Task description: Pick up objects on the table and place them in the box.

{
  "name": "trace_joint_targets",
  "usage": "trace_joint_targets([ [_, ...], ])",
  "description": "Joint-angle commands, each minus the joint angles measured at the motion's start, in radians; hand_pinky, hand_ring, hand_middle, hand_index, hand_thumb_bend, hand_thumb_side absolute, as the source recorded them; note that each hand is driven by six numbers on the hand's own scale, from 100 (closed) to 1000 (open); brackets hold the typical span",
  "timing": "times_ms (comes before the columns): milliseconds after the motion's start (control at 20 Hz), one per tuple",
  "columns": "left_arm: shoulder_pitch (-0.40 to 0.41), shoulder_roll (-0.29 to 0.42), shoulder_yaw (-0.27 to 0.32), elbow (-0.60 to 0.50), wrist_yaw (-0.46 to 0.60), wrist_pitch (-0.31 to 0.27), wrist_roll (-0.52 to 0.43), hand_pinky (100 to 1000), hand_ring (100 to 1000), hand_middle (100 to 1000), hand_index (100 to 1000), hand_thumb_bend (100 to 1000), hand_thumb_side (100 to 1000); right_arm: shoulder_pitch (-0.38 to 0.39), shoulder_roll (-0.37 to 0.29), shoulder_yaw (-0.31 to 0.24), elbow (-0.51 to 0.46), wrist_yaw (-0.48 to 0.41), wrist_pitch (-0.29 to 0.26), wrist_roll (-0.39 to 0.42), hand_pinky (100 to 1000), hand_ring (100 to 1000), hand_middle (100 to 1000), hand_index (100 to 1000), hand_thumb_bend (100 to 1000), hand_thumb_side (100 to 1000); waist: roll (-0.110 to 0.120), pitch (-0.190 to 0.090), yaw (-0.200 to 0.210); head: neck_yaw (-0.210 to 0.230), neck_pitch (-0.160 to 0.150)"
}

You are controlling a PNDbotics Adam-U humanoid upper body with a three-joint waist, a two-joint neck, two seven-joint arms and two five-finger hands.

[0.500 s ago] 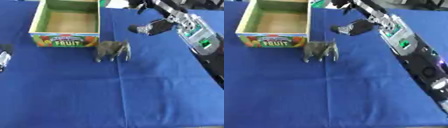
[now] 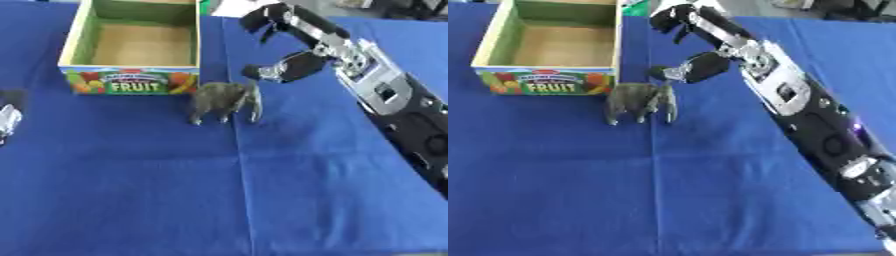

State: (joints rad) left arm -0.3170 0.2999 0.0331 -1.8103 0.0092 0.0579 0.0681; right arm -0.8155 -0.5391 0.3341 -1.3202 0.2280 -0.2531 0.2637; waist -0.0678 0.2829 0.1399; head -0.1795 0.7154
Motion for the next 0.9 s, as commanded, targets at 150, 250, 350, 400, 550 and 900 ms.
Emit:
trace_joint_targets([
  [150,-0.011,0.016,0.0,-0.012,0.004,-0.002,-0.002,468,607,571,690,441,100,-0.02,0.009,0.001,0.036,0.04,-0.016,0.019,670,795,757,864,493,426,0.004,-0.02,0.002,-0.005,-0.008],
  [250,-0.011,0.016,0.0,-0.011,0.004,-0.001,-0.002,468,607,571,690,440,100,-0.02,0.018,0.003,0.051,0.05,-0.02,0.023,670,794,754,863,492,427,0.004,-0.019,0.003,-0.005,-0.007],
  [350,-0.011,0.015,0.0,-0.011,0.004,-0.001,-0.002,468,607,571,690,440,100,-0.02,0.027,0.005,0.067,0.06,-0.023,0.027,671,793,751,863,516,388,0.004,-0.019,0.004,-0.005,-0.007],
  [400,-0.011,0.015,0.0,-0.011,0.004,-0.001,-0.002,468,607,571,690,439,100,-0.02,0.031,0.006,0.075,0.064,-0.025,0.029,671,792,751,863,490,429,0.004,-0.018,0.004,-0.005,-0.007],
  [550,-0.01,0.015,0.0,-0.011,0.004,-0.001,-0.002,468,607,571,690,439,100,-0.019,0.043,0.009,0.097,0.079,-0.031,0.036,671,792,751,864,490,430,0.005,-0.018,0.004,-0.006,-0.006],
  [900,-0.01,0.015,-0.001,-0.01,0.005,-0.001,-0.003,468,607,571,690,437,100,-0.02,0.065,0.013,0.132,0.107,-0.046,0.044,671,791,747,863,487,432,0.007,-0.017,0.006,-0.007,-0.004],
])
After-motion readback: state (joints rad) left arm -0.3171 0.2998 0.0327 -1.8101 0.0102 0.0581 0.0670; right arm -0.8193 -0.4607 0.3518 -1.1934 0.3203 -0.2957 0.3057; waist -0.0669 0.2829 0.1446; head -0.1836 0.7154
